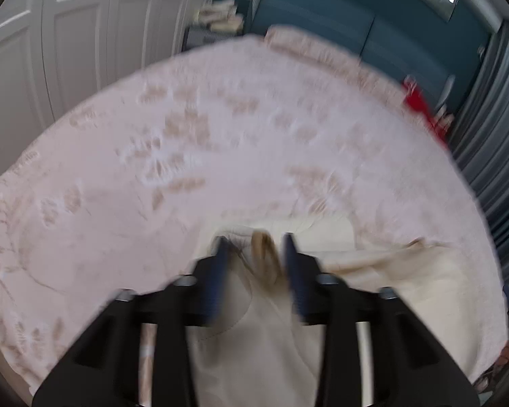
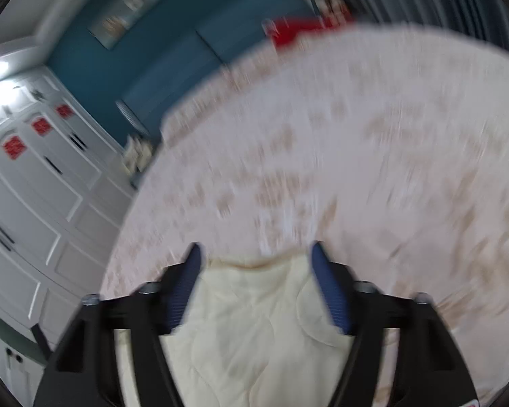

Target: Fold large clothes

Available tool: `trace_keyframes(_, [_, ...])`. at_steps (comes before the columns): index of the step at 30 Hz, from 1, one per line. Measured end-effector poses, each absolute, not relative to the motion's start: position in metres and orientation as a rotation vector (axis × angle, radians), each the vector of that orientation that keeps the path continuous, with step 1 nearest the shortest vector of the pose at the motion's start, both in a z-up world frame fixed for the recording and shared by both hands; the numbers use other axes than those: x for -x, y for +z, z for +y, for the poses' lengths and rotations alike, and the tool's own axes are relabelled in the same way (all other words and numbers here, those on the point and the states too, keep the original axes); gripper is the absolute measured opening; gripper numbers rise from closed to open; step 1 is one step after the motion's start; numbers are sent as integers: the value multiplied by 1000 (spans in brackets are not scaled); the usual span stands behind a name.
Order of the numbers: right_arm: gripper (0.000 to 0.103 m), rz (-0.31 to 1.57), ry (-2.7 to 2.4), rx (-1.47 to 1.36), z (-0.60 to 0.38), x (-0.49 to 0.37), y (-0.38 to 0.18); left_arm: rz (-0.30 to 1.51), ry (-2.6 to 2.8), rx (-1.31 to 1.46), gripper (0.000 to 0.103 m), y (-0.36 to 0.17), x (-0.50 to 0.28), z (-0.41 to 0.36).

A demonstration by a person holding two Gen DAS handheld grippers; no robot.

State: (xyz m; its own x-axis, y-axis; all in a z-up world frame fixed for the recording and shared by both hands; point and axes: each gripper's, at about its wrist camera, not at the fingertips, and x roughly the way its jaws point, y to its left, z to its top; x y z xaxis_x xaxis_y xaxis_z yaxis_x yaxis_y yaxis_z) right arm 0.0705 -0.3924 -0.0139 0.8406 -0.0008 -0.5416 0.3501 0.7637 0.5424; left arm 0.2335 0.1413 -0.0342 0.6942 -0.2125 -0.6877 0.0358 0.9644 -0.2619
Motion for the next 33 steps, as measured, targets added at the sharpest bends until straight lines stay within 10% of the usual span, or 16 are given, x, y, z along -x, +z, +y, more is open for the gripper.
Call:
trace_keyframes(2, [71, 579, -215, -604, -390, -65, -8, 671, -52, 226, 88, -12, -217, 156])
trace_keyframes(11, [71, 865, -245, -467, -368, -133, -76, 1005, -161, 232, 86, -72, -285, 135])
trace_keyframes(13, [61, 890, -240, -502, -368, -144, -89, 1053, -186, 241, 50, -87, -292, 129])
trace_keyframes(15, [13, 936, -228, -530, -366, -154, -97, 1083, -217, 278, 25, -92, -296, 125])
trace_keyframes(16, [11, 944, -214, -545, -366, -157, -96, 1062, -229, 290, 12, -85, -295, 124])
trace_keyframes(22, [7, 706, -208, -573, -374, -147, -37, 887, -227, 288, 9, -34, -294, 126])
trace_keyframes(33, [9, 933, -309, -552, -379, -179, -130, 1039, -102, 146, 12, -118, -321, 106])
